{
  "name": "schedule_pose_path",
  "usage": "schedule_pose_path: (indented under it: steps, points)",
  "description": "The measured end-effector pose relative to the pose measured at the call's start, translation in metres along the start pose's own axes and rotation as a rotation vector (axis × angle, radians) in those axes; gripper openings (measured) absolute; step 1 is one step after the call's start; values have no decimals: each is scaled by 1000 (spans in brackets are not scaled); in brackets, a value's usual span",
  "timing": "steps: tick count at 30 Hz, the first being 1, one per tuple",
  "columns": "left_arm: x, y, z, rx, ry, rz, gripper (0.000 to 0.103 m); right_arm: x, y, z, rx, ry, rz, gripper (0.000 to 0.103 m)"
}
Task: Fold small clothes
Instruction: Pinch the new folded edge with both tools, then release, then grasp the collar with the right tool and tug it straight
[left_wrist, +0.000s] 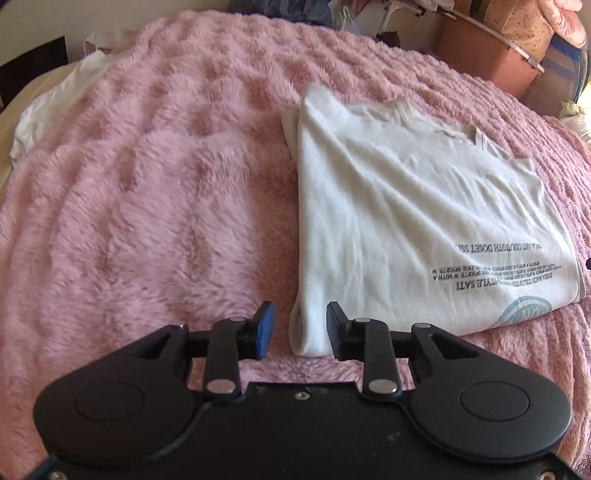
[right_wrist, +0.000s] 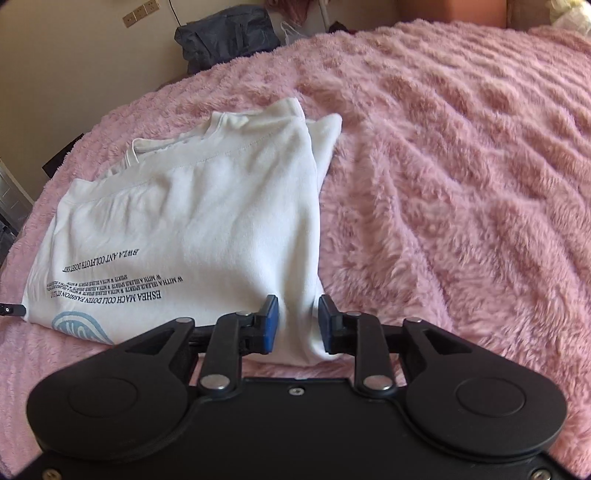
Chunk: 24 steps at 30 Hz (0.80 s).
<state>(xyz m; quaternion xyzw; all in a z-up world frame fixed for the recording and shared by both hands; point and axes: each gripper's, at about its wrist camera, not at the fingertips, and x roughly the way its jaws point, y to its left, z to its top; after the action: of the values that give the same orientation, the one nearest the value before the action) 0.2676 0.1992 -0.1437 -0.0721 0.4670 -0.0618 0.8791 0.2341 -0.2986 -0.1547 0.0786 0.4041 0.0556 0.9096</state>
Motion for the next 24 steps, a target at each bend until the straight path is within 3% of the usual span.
schedule_pose_path:
  steps: [4,8,11,15,18,24]
  points:
    - [-3,-17,20,0,-75,-89,34,-10,40,38,-235,-162,61,38]
    - [25,-35,32,-9,-85,-113,34,25,87,81,-456,-205,143,38]
    - [52,-40,36,-42,-62,-131,34,66,118,109,-598,-186,175,38]
    - [73,-32,30,-80,-27,-83,34,113,145,134,-676,-129,231,38]
    - [80,-22,28,-127,-24,-117,36,140,160,140,-744,-103,235,38]
    - [83,-19,28,-141,-19,-132,38,175,164,149,-757,-45,236,37]
